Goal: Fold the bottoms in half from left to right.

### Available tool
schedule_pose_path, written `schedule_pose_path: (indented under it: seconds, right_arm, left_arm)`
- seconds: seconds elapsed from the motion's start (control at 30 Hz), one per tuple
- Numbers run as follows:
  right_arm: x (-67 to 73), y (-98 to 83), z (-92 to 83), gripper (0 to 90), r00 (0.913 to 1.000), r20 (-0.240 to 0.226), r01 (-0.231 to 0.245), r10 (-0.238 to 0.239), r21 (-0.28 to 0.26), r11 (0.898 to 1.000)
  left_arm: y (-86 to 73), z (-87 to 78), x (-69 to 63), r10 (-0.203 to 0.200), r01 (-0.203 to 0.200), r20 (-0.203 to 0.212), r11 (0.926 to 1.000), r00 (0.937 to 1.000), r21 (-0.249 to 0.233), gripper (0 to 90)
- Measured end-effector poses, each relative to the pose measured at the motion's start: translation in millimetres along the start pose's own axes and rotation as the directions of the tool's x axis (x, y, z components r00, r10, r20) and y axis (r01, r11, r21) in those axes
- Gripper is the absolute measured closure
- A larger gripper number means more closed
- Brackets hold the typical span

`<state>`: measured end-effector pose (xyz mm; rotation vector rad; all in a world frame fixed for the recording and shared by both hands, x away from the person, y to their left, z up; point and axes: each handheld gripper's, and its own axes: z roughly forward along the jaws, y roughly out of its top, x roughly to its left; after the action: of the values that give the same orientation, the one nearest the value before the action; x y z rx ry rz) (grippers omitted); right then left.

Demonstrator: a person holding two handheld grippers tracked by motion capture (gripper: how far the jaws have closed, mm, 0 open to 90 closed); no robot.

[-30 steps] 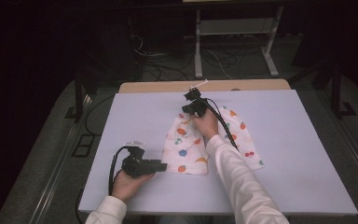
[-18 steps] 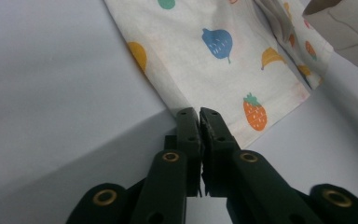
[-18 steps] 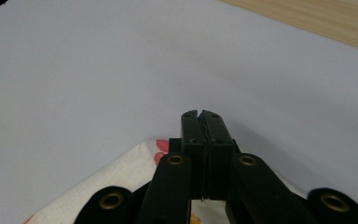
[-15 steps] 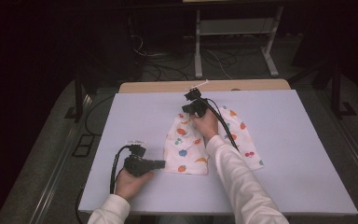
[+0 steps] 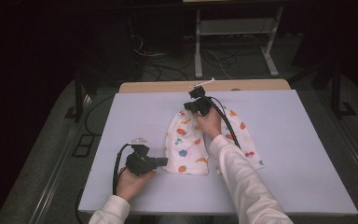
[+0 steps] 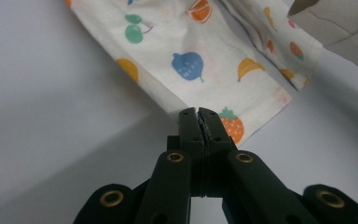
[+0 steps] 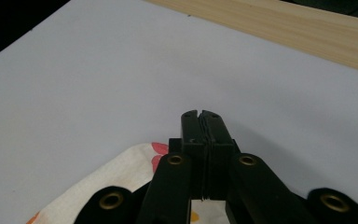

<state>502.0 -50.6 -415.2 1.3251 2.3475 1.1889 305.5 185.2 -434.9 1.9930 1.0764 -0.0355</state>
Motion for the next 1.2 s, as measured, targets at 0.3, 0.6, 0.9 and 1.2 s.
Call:
schedule_pose_path:
  seconds: [0.3, 0.6, 0.9, 1.2]
  right_arm:
    - [-7.3, 2.8, -19.5, 87.7, 0.9996, -0.026, -0.015, 0.014, -0.04, 0.999]
    - [-15.8, 5.7, -32.3, 87.6, 0.9986, -0.04, -0.038, 0.035, -0.065, 0.997]
    - [-19.4, 7.5, -41.5, 87.6, 0.998, -0.048, -0.045, 0.042, -0.079, 0.996]
    - [-26.3, 7.4, -50.0, 87.6, 0.9972, -0.055, -0.056, 0.051, -0.093, 0.994]
  left_arm:
    - [5.5, -5.2, -15.6, 0.041, -0.041, 0.03, 0.999, 0.9987, -0.02, 88.8]
    - [11.4, -5.8, -26.3, 0.032, -0.029, 0.117, 0.9993, 0.9926, -0.025, 88.8]
    - [21.9, -5.8, -40.1, 0.063, -0.058, 0.149, 0.9974, 0.9868, -0.043, 88.9]
    - [34.4, -1.4, -51.9, 0.075, -0.066, 0.19, 0.9962, 0.979, -0.057, 88.9]
